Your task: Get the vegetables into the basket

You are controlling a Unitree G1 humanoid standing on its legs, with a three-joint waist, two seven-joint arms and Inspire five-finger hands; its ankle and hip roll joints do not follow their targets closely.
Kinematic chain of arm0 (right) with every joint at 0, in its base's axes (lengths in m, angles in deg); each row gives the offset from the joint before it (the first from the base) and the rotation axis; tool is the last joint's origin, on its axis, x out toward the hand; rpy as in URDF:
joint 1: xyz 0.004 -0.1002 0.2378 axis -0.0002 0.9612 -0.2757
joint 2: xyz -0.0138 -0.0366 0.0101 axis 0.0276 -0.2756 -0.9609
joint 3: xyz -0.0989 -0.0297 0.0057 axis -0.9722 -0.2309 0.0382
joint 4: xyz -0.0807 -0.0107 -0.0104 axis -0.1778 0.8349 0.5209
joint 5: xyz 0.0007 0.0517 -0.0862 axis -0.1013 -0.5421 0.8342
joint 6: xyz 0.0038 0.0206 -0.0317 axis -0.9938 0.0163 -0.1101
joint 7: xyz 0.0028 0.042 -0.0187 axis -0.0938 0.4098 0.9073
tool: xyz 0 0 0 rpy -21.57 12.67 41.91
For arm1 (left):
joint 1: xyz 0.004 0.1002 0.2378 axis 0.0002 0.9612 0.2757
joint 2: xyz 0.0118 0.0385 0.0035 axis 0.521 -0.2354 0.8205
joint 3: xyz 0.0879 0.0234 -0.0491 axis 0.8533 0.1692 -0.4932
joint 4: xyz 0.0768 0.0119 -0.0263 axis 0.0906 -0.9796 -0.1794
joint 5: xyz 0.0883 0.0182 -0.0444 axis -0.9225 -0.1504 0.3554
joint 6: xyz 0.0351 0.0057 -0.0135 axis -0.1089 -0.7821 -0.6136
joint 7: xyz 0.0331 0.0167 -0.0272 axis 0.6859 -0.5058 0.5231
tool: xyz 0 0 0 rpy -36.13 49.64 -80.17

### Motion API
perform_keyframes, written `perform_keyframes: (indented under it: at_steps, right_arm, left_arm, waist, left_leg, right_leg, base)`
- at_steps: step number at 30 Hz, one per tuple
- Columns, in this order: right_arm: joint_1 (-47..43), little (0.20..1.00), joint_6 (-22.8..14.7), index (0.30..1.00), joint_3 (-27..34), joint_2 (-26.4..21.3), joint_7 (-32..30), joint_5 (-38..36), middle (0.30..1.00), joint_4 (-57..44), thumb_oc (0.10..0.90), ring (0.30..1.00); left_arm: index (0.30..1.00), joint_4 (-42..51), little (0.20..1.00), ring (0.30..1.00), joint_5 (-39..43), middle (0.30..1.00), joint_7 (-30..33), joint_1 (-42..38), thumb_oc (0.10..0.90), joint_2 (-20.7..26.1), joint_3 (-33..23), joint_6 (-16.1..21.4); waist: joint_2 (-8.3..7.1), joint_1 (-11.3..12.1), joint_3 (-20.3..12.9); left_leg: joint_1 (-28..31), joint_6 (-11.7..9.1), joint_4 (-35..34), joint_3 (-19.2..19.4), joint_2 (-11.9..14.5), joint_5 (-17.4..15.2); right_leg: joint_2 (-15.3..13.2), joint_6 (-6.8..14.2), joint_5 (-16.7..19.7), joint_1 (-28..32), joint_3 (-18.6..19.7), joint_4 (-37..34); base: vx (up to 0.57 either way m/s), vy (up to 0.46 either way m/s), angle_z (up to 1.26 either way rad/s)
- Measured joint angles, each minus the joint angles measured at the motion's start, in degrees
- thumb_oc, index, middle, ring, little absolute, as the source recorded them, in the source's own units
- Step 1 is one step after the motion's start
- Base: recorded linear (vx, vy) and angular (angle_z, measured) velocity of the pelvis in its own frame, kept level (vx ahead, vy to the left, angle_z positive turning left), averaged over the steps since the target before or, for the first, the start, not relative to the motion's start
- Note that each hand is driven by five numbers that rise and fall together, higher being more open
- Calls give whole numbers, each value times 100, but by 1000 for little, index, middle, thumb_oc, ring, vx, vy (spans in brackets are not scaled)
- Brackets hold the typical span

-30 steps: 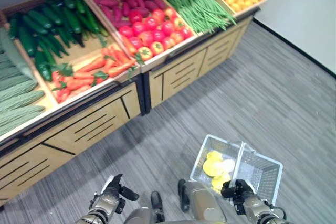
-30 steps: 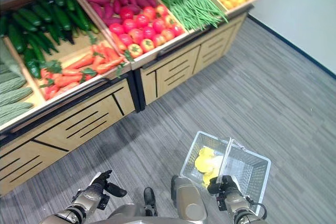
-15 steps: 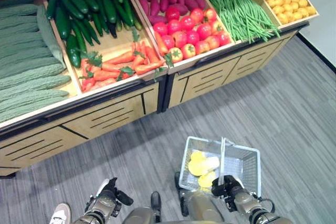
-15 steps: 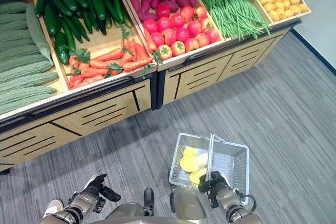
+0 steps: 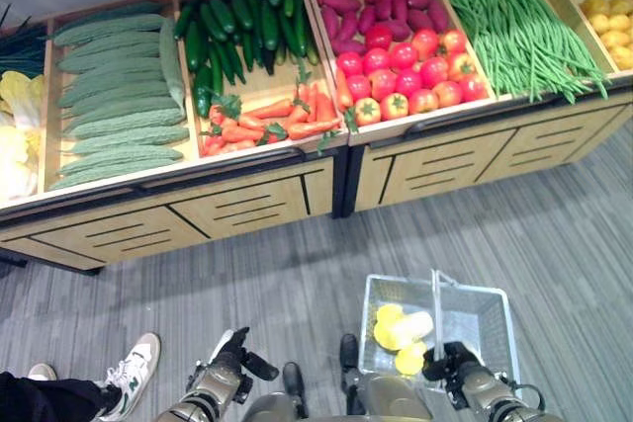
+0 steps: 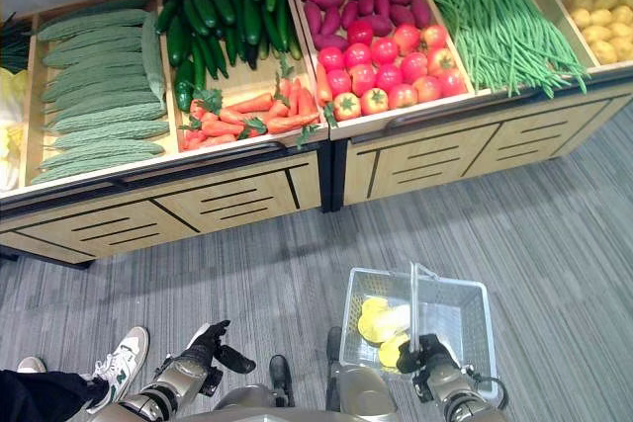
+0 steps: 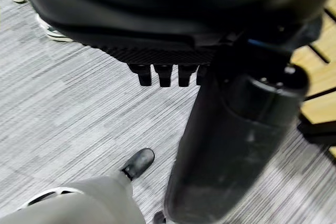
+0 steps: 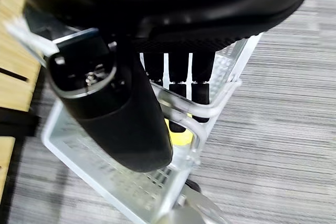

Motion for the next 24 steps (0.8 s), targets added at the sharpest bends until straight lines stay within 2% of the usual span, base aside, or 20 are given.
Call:
perform_keyframes:
  at_steps: [2, 6, 10, 12, 24]
  right_arm:
    - [113, 300, 42, 300, 221, 41, -68, -35, 300, 42, 400, 300]
    - [239, 300, 72, 300, 274, 121, -234, -30, 300, -56, 400, 300]
    - [264, 300, 70, 300, 281, 121, -253, -30, 300, -43, 400, 300]
    - [254, 300, 68, 300, 274, 124, -248, -19, 300, -61, 400, 300]
    - [266, 300, 113, 300, 256, 191, -147, 17, 300, 10, 400, 300]
  left_arm:
    - [1000, -100, 1000, 1000, 0, 1000, -8, 89, 900, -15, -14, -11]
    - [1000, -91, 1000, 1000, 1, 1000, 17, 145, 900, -8, -12, -14]
    - [1000, -97, 1000, 1000, -1, 1000, 16, 130, 900, 19, -13, -18]
    - [1000, -102, 1000, 1000, -2, 1000, 15, 151, 900, 41, -13, -33]
    - [1000, -138, 1000, 1000, -8, 1000, -5, 129, 900, 87, -14, -32]
  waist:
    - [3, -126, 20]
    - [-3, -108, 23]
    - [-5, -118, 15]
    - [-6, -102, 14]
    - [-36, -90, -92]
  left_leg:
    - [137, 15, -82, 97, -108, 84]
    - [317, 116, -289, 339, -244, 148]
    - [385, 166, -348, 410, -335, 184]
    - [442, 170, -348, 512, -341, 188]
    - [647, 208, -360, 522, -346, 129]
  right_leg:
    - [-39, 17, 11, 21, 197, 10]
    - [-86, 138, 107, -45, 490, 108]
    - [-146, 200, 169, -66, 570, 139]
    - [-145, 150, 213, -28, 628, 122]
    - [-132, 190, 210, 231, 685, -11]
  base:
    - [25, 163, -39]
    - [2, 106, -32]
    - [8, 63, -12]
    - [4, 20, -17]
    - [3, 3, -1]
